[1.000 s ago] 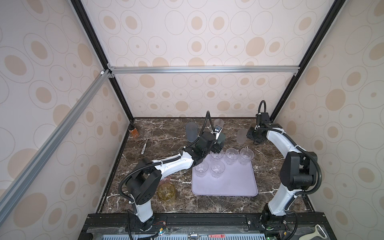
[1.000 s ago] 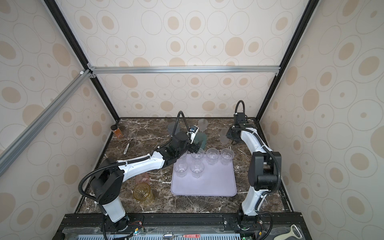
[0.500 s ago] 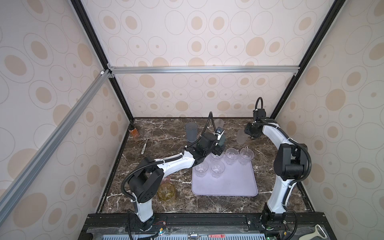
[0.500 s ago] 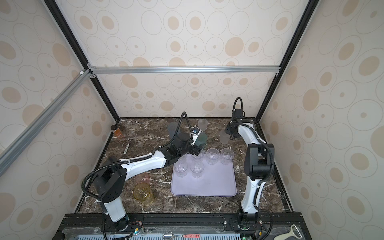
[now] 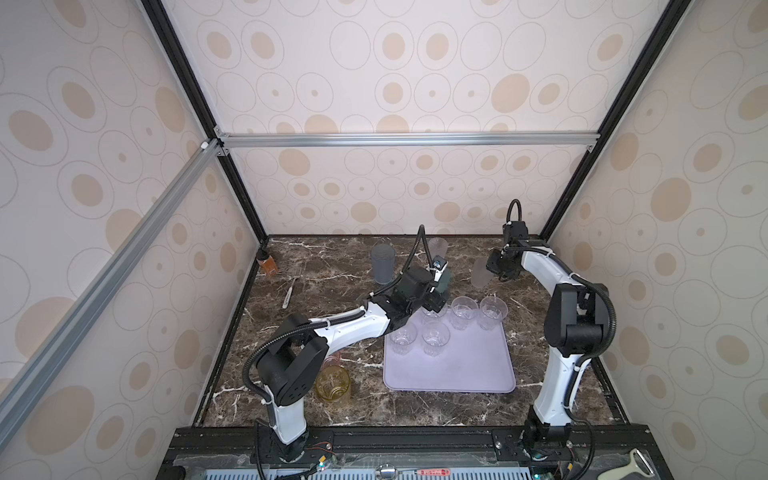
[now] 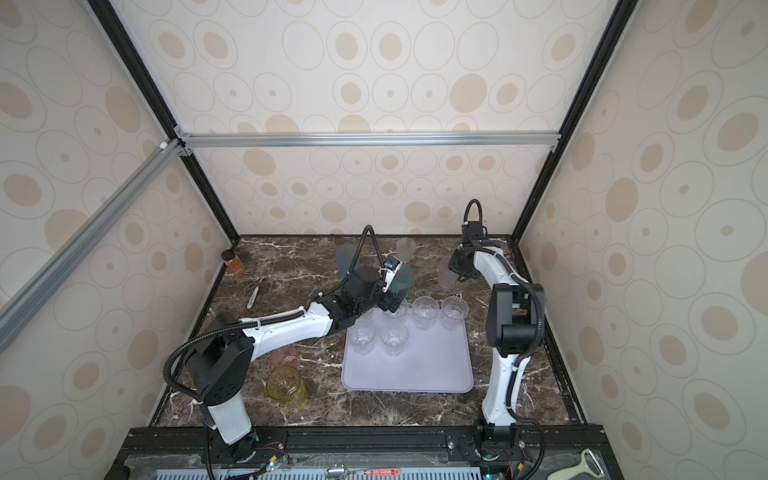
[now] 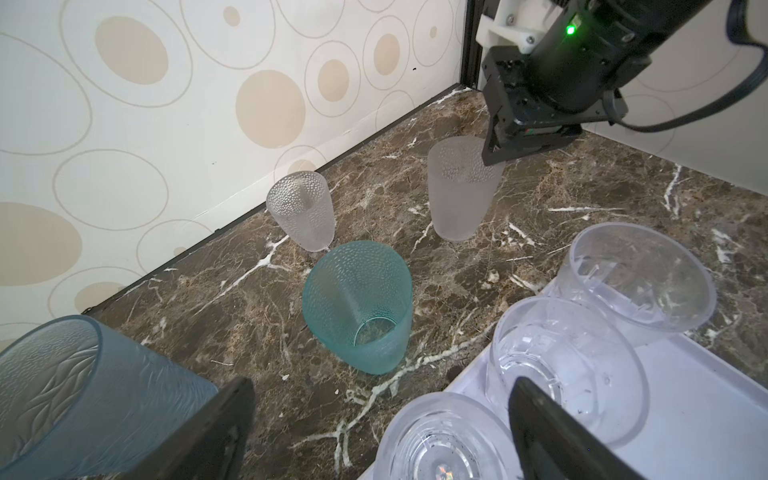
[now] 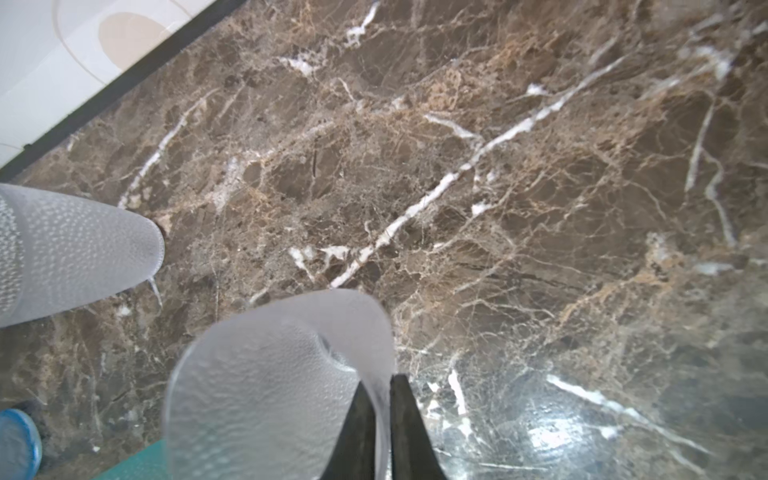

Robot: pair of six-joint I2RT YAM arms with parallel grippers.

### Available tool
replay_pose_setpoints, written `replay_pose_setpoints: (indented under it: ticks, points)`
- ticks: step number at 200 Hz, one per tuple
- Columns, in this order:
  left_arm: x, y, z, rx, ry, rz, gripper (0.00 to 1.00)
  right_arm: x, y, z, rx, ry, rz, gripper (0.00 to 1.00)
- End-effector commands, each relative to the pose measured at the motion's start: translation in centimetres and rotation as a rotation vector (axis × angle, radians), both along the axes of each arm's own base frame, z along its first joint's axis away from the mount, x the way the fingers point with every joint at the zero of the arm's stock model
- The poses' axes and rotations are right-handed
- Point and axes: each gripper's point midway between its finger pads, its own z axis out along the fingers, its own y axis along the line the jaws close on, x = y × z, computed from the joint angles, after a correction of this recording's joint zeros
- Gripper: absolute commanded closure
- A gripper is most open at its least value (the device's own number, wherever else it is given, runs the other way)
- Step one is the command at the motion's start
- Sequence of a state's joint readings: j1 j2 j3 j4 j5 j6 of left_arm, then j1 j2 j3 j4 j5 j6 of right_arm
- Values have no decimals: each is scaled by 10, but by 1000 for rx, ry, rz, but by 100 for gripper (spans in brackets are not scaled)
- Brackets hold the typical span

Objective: Place the glasses into the tray
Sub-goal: 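Lift the frosted glass with the right gripper and carry it over the tray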

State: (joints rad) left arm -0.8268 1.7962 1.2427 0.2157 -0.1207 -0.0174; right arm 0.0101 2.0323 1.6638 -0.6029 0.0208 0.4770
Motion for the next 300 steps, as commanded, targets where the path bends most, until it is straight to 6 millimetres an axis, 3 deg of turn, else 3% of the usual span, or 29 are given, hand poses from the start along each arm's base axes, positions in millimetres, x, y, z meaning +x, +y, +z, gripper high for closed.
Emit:
replay_pose_setpoints:
  ticks: [1,34,77,111,118,143,190,219,259,300]
  points:
    - [-3,2,16,-9,-42,-6,5,-9,-5,13,-48,-6,5,94]
    - [-8,4,26,-43,-43,-14,5,-19,-5,52,-63,-64,9,98]
    - [-18,8,43,-115,-48,-24,5,-50,1,102,-54,-144,10,100]
    - [-29,12,62,-183,-40,-40,5,-96,7,136,-39,-175,24,100]
    - [-33,11,73,-234,-56,-52,5,-108,8,142,-37,-180,29,100]
    - [-47,15,87,-329,-46,-87,6,-154,10,152,-28,-153,51,100]
    - [-59,22,62,-325,31,-77,9,-242,23,143,28,-66,84,100]
    - [-68,21,40,-309,78,-82,10,-278,43,116,40,38,131,100]
    - [-80,16,17,-283,120,-100,10,-300,68,69,-15,135,192,100]
    - [-81,14,1,-238,140,-102,10,-285,85,38,-122,155,261,100]
